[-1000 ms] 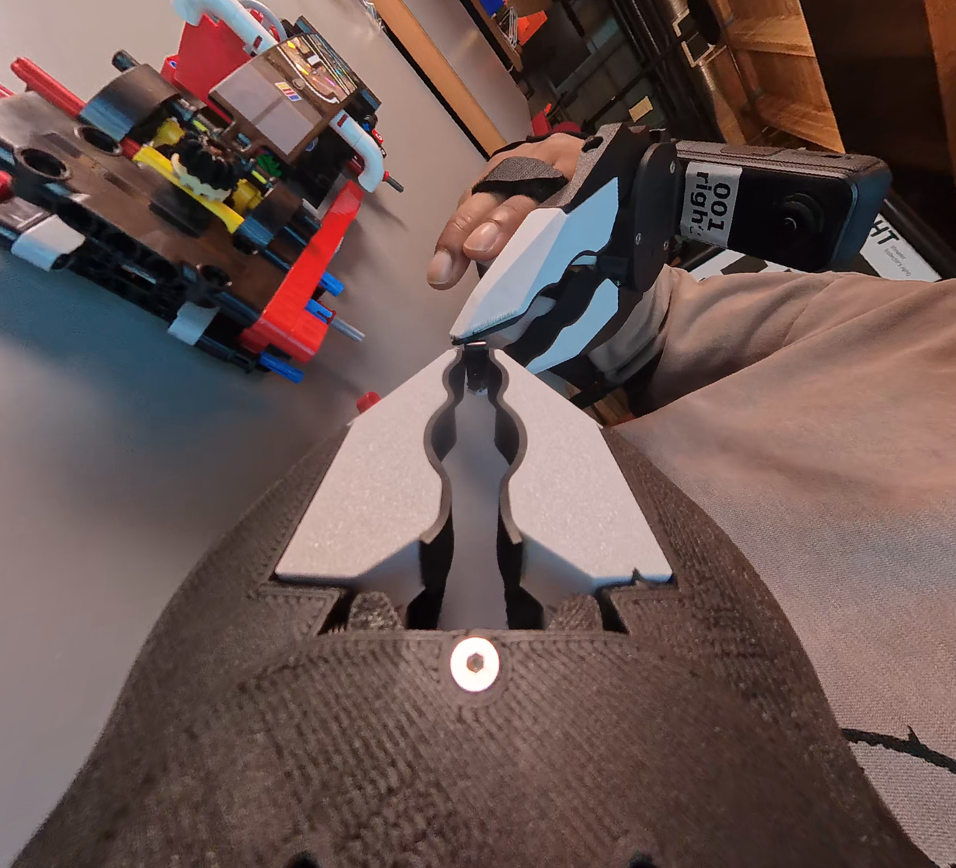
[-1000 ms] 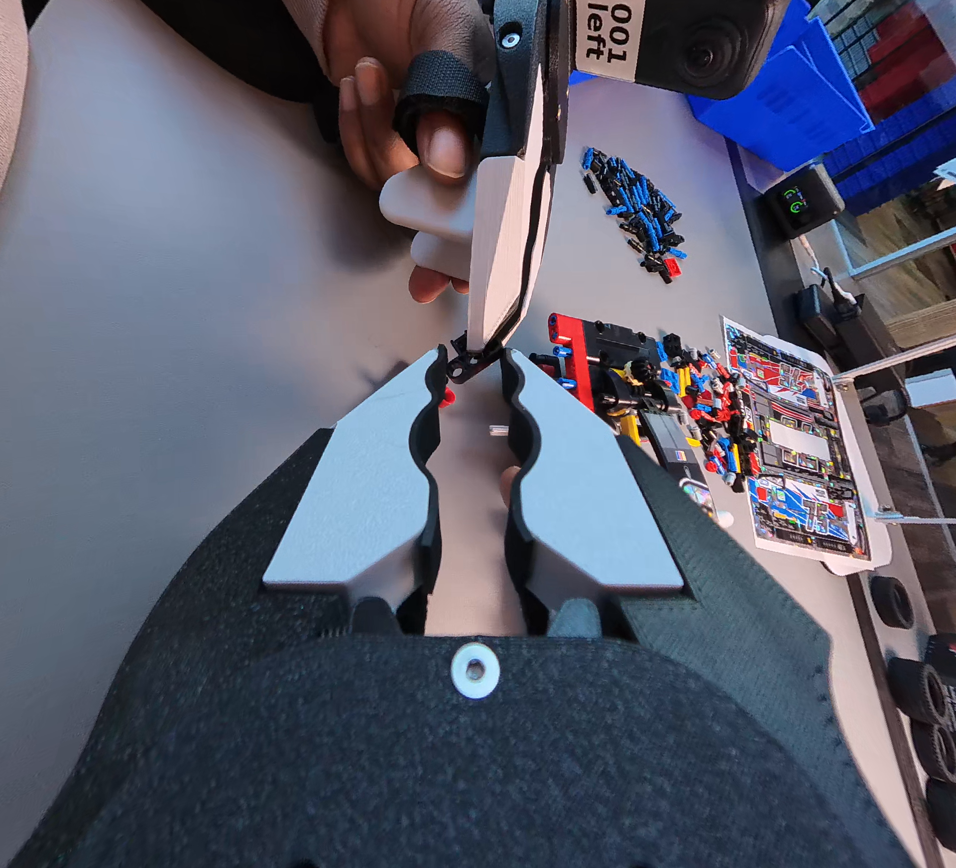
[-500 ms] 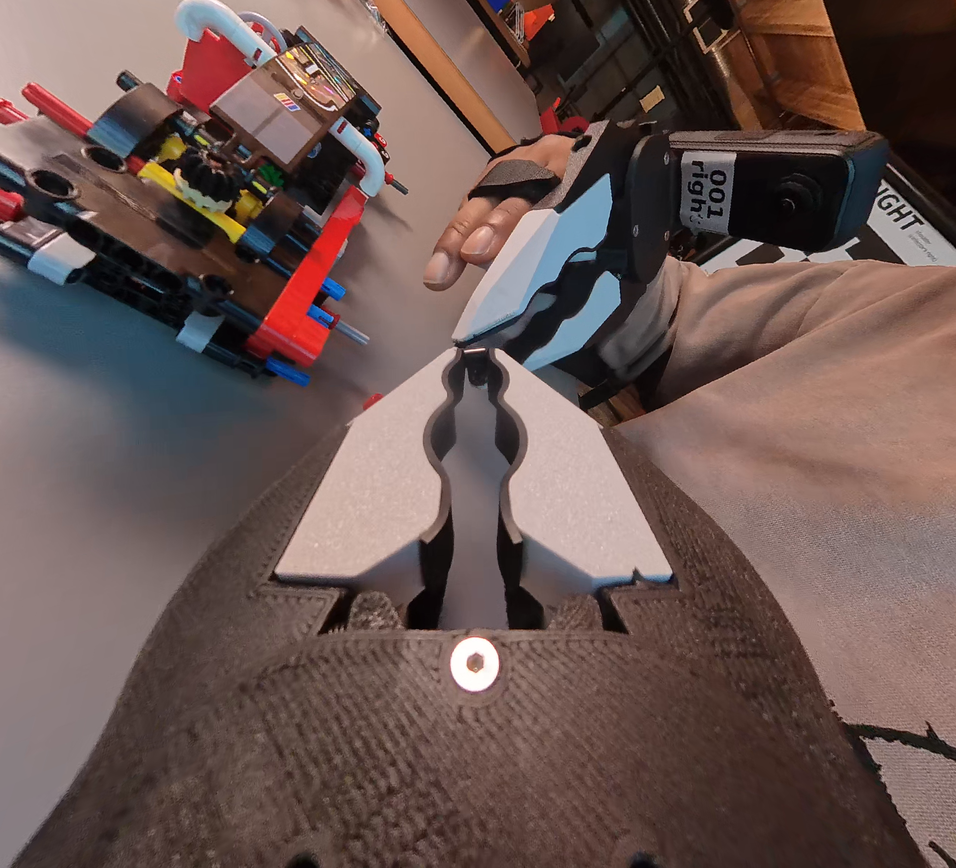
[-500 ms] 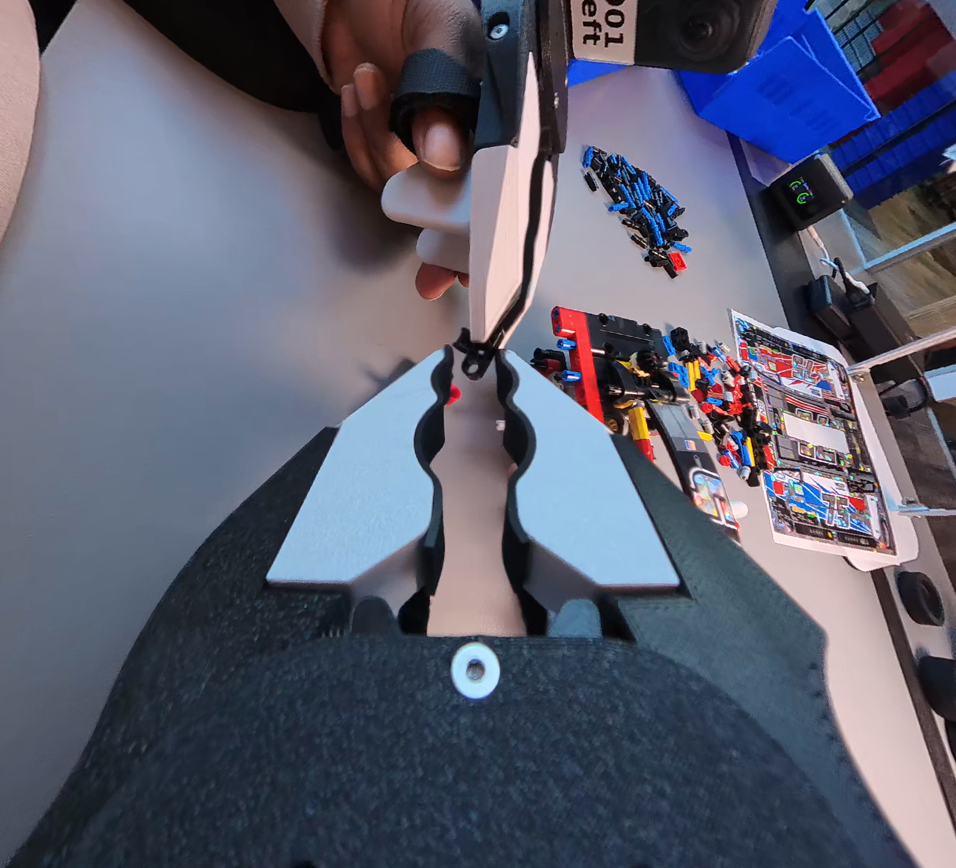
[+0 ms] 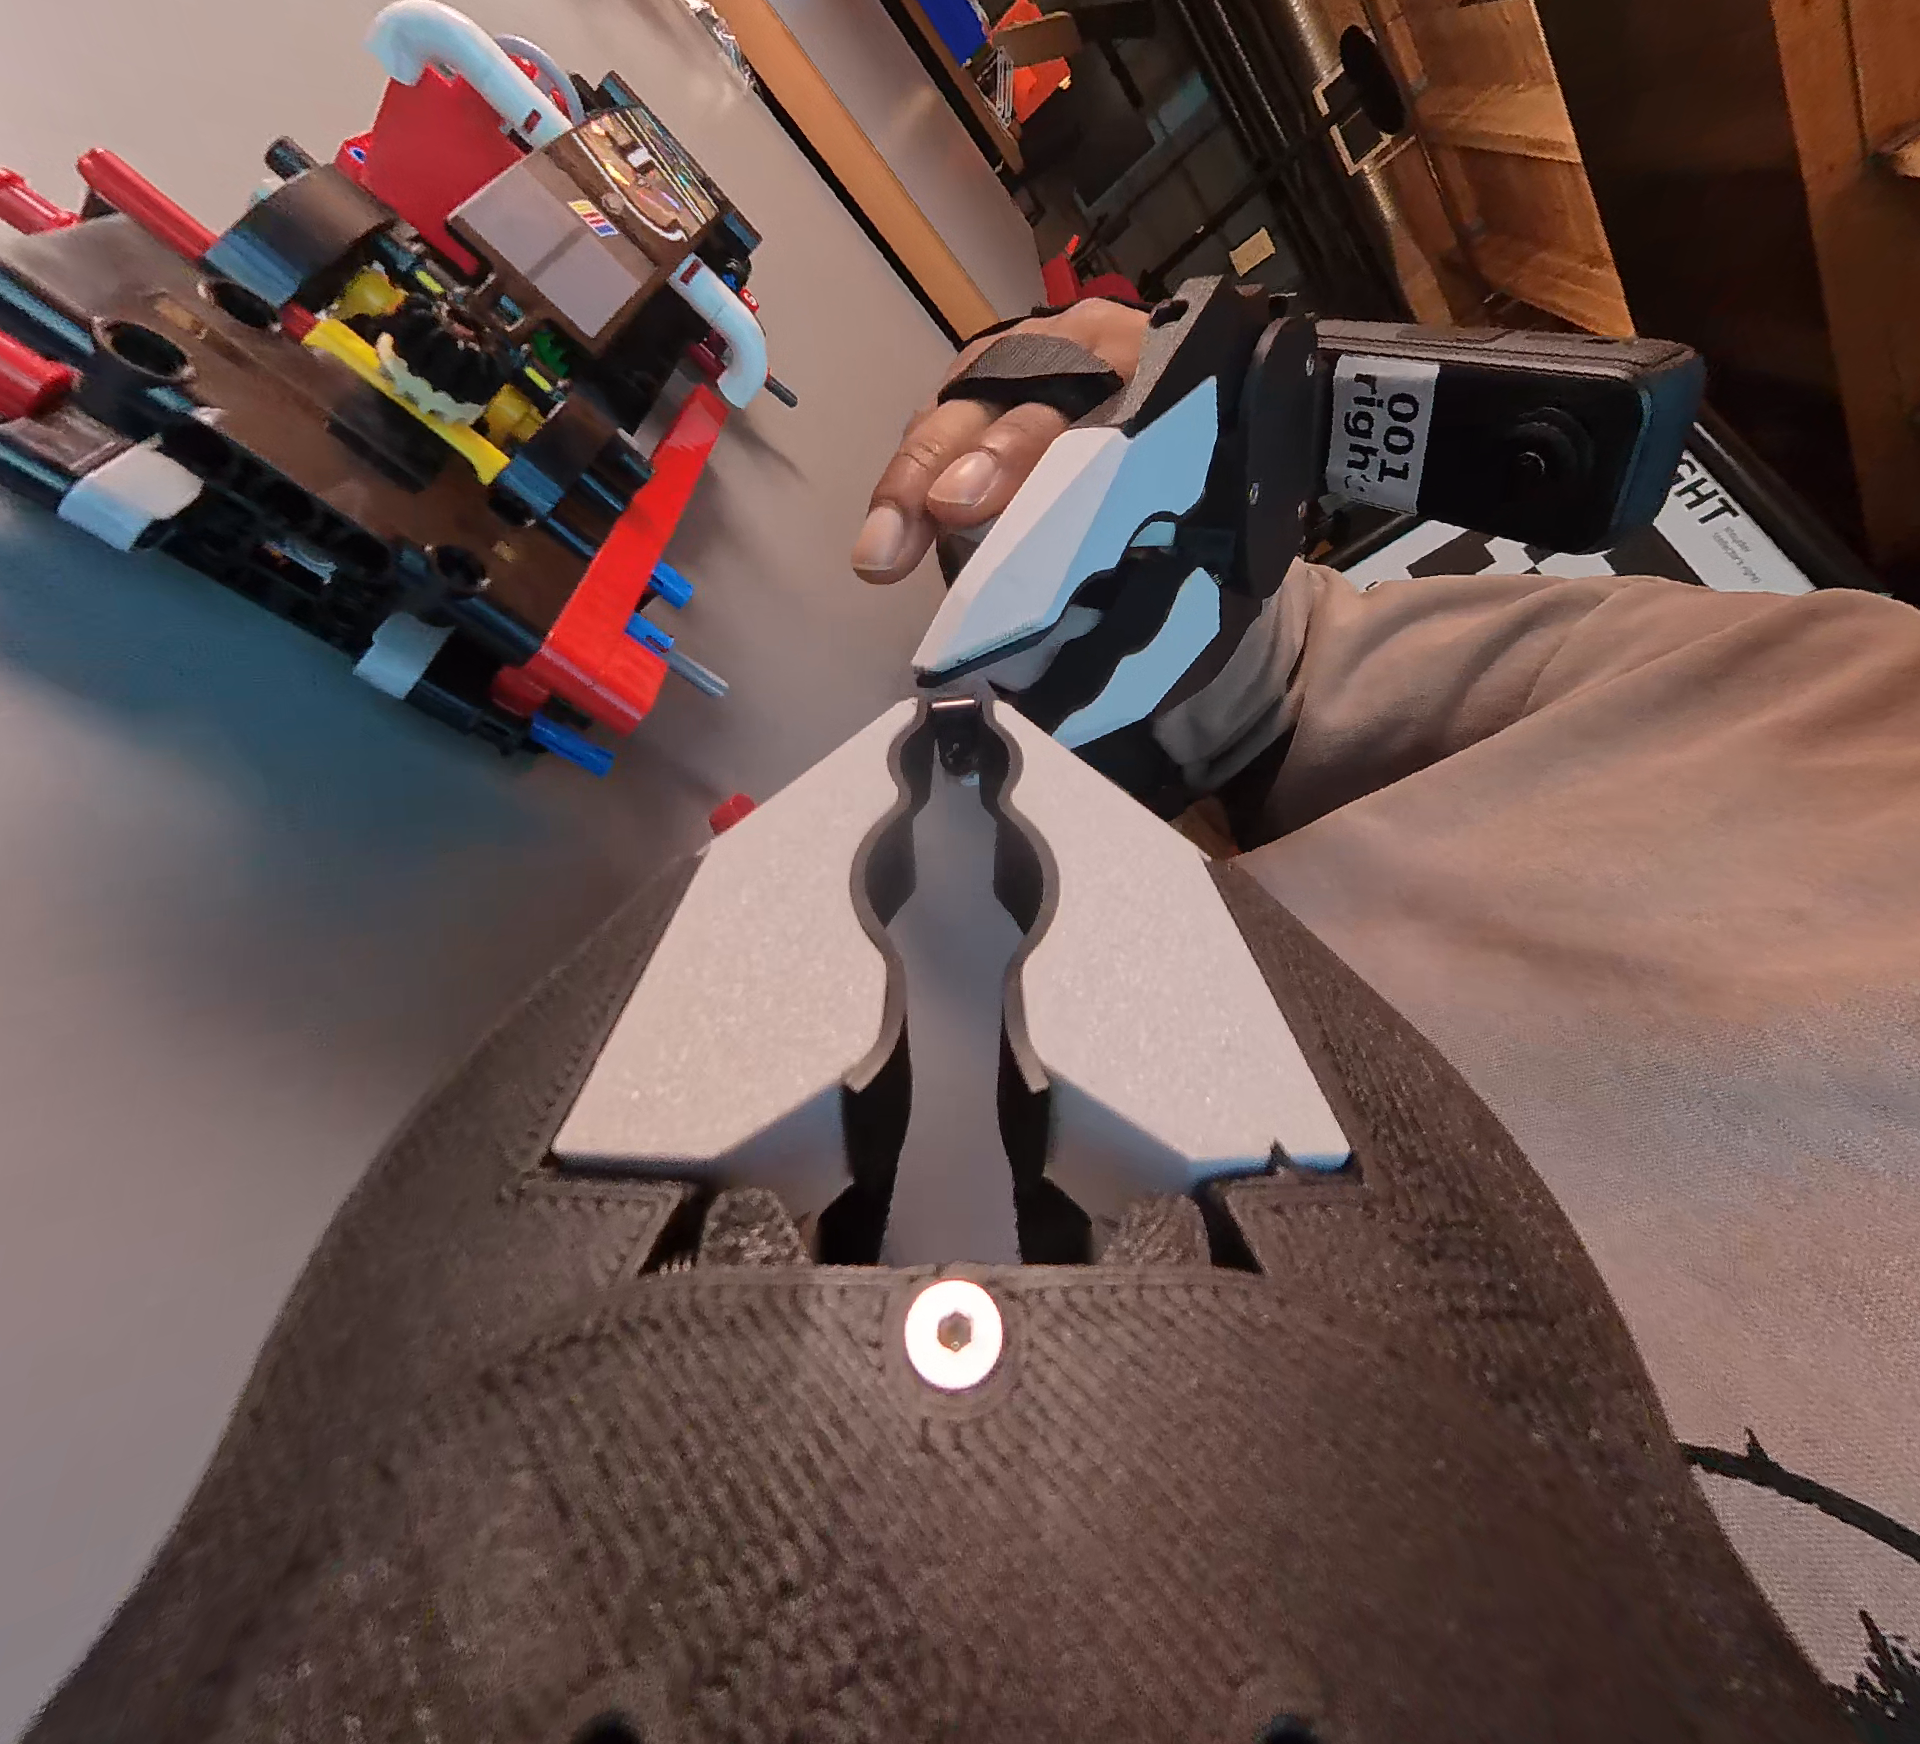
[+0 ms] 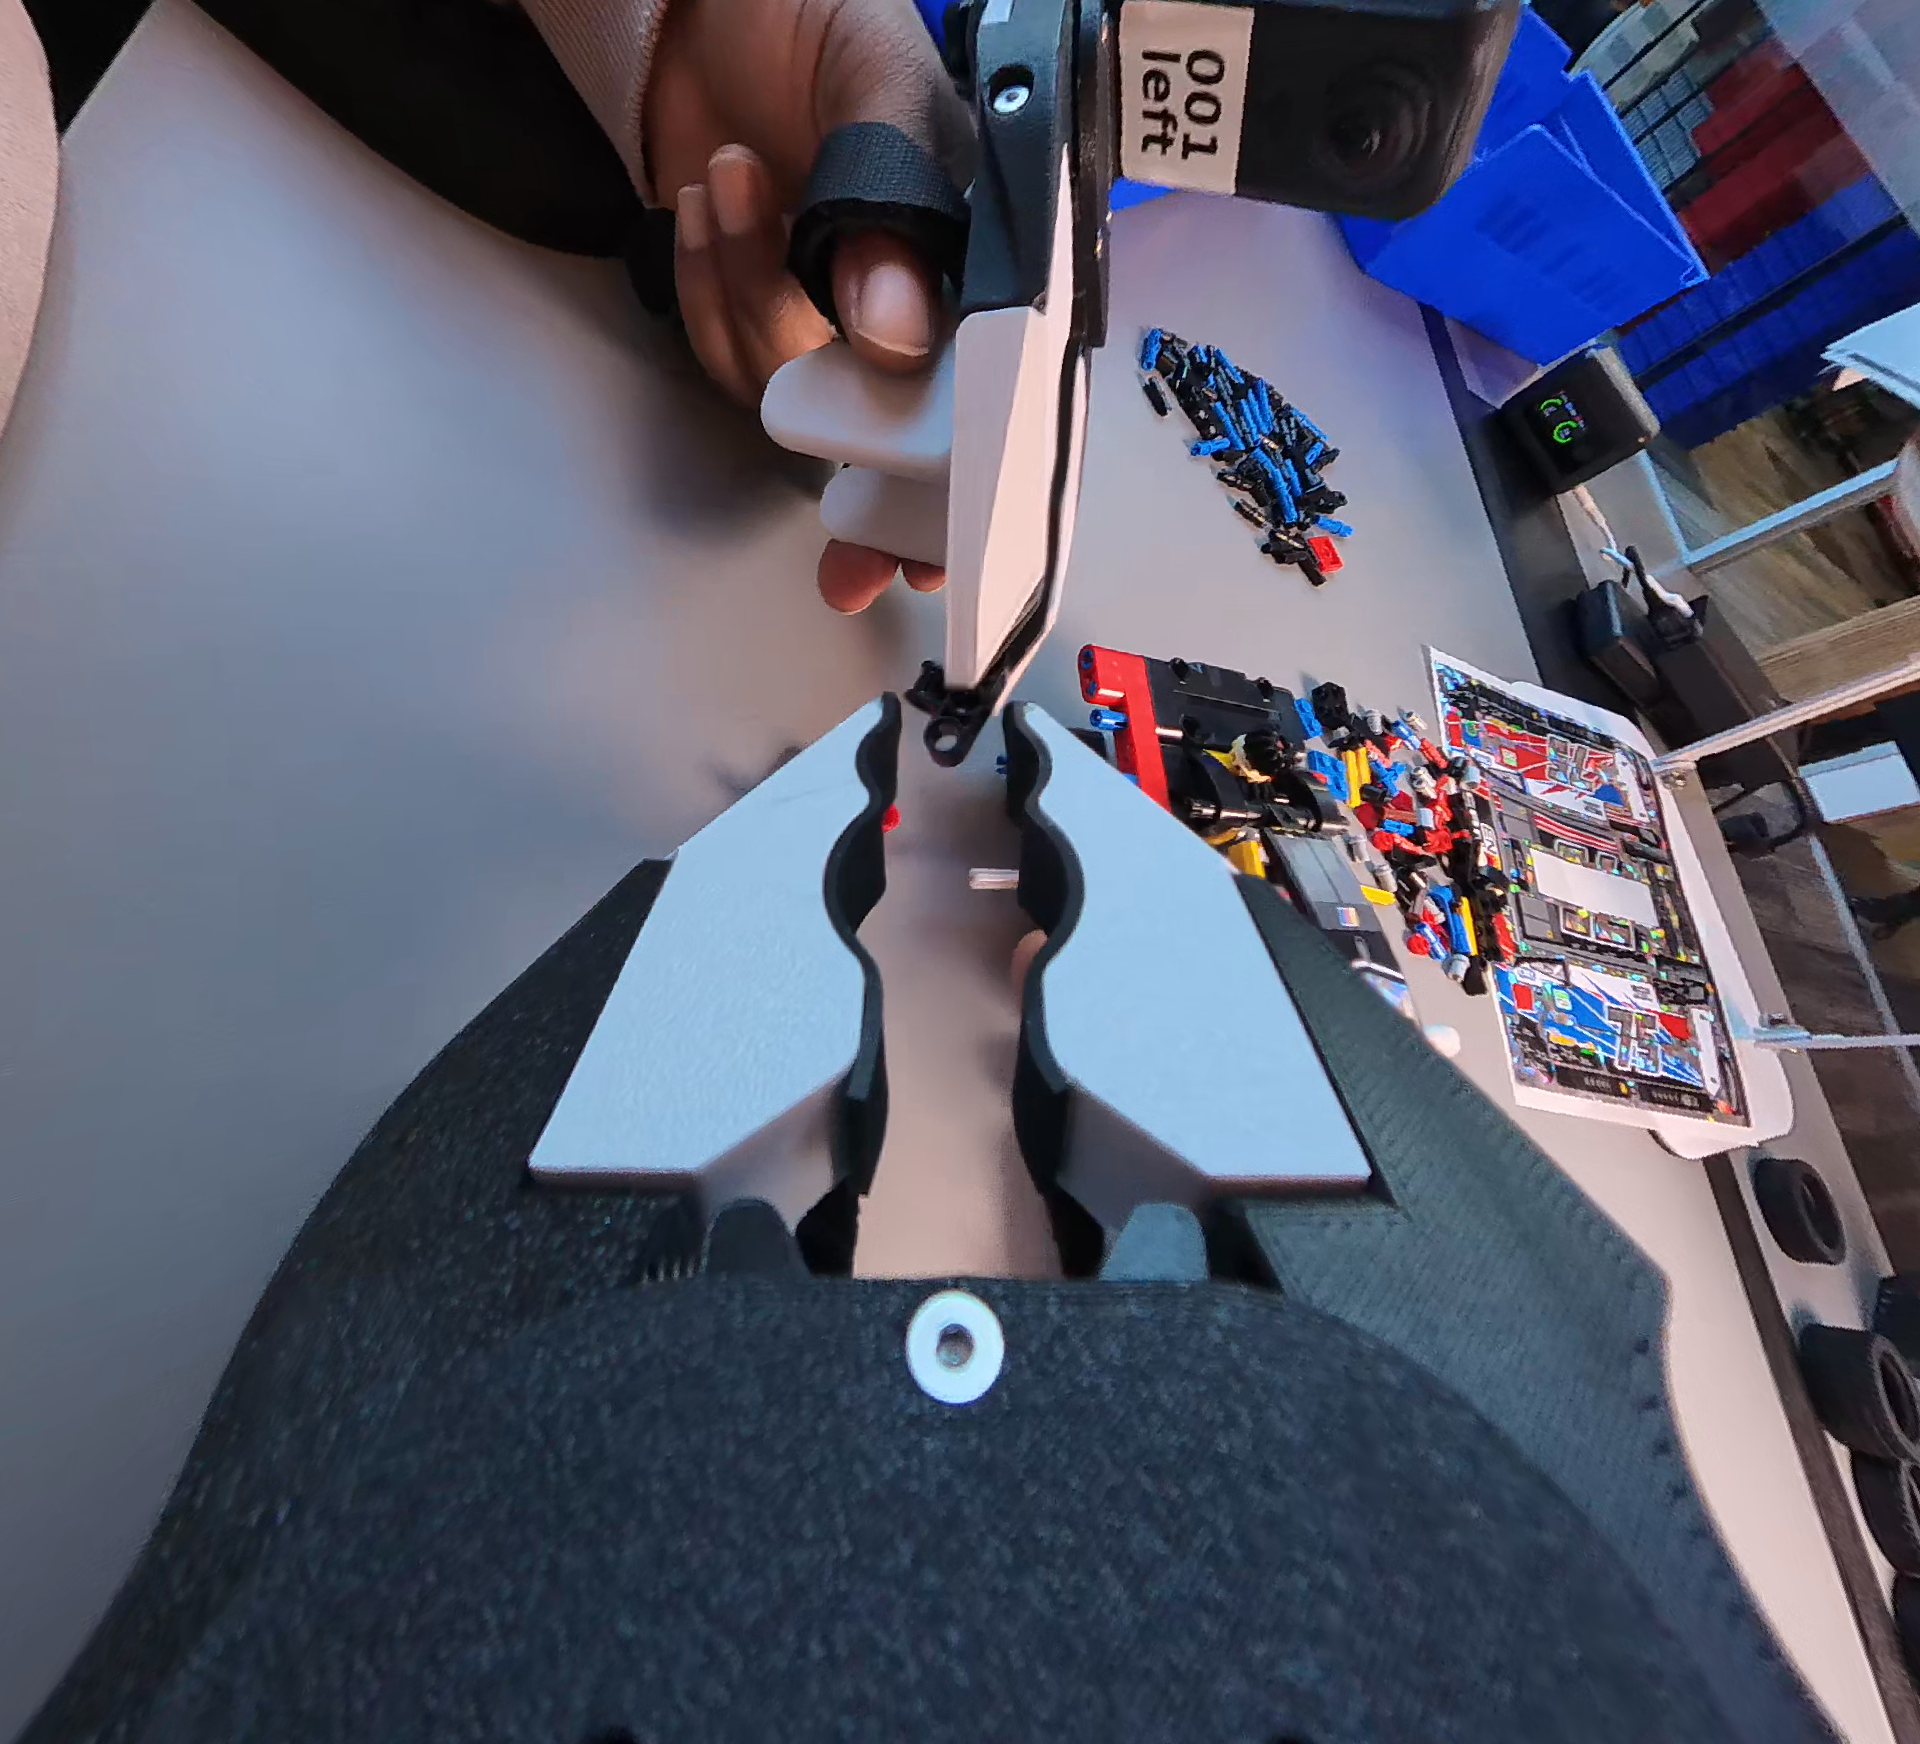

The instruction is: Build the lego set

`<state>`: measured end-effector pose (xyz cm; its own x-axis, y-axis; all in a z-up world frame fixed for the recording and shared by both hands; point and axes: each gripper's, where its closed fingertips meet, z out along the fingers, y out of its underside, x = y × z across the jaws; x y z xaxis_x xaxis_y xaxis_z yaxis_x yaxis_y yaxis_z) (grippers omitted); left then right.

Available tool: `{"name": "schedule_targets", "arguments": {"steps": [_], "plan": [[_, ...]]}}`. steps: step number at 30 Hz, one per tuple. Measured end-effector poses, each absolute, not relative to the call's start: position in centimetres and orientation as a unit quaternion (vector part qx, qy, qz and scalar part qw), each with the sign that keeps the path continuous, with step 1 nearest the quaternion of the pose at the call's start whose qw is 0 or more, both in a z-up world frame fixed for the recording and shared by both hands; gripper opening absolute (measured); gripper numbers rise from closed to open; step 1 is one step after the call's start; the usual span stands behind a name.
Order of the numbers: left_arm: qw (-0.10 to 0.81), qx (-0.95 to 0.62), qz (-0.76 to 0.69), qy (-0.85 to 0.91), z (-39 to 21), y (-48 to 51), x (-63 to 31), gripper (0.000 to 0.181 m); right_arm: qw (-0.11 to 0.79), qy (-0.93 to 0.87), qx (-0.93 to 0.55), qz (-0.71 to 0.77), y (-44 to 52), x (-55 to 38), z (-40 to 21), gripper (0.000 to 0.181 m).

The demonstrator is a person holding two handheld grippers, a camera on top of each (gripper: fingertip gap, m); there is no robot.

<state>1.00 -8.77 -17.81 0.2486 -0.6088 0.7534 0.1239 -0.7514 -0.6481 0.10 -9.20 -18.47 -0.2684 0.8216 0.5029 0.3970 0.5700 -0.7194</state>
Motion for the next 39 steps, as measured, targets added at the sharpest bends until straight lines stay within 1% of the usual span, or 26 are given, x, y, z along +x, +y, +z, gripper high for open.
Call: {"name": "schedule_targets", "arguments": {"steps": [3,5,9,11,13,18,20,24,39], "plan": [[0.305,-0.727,-0.592,0.170,-17.8,-8.9,1.1,0.006,0.450,-0.767,-0.393,0.233,-9.3,0.2,-18.3,0.016],[0.303,-0.730,-0.589,0.168,-18.0,-8.8,1.1,0.006,0.443,-0.774,-0.394,0.223,-9.2,0.2,-18.6,0.010],[0.304,-0.741,-0.577,0.159,-18.5,-8.5,1.0,0.006,0.426,-0.762,-0.435,0.219,-8.9,0.2,-19.1,0.009],[0.318,-0.760,-0.540,0.172,-19.2,-8.2,0.9,0.009,0.399,-0.745,-0.487,0.220,-8.5,0.6,-19.7,0.008],[0.341,-0.773,-0.493,0.208,-19.6,-8.1,0.7,0.020,0.358,-0.725,-0.541,0.232,-8.7,1.3,-20.6,0.008],[0.395,-0.769,-0.348,0.362,-20.5,-8.9,0.4,0.019,0.288,-0.671,-0.620,0.288,-10.4,2.1,-21.4,0.008],[0.401,-0.764,-0.309,0.400,-21.2,-9.2,0.5,0.018,0.284,-0.673,-0.628,0.267,-10.3,2.2,-22.0,0.008],[0.393,-0.763,-0.283,0.429,-22.1,-9.8,1.1,0.016,0.265,-0.679,-0.636,0.254,-10.3,2.3,-22.5,0.008],[0.390,-0.761,-0.254,0.451,-22.6,-10.0,1.3,0.014,0.223,-0.712,-0.623,0.237,-10.4,2.1,-22.7,0.008]]}}
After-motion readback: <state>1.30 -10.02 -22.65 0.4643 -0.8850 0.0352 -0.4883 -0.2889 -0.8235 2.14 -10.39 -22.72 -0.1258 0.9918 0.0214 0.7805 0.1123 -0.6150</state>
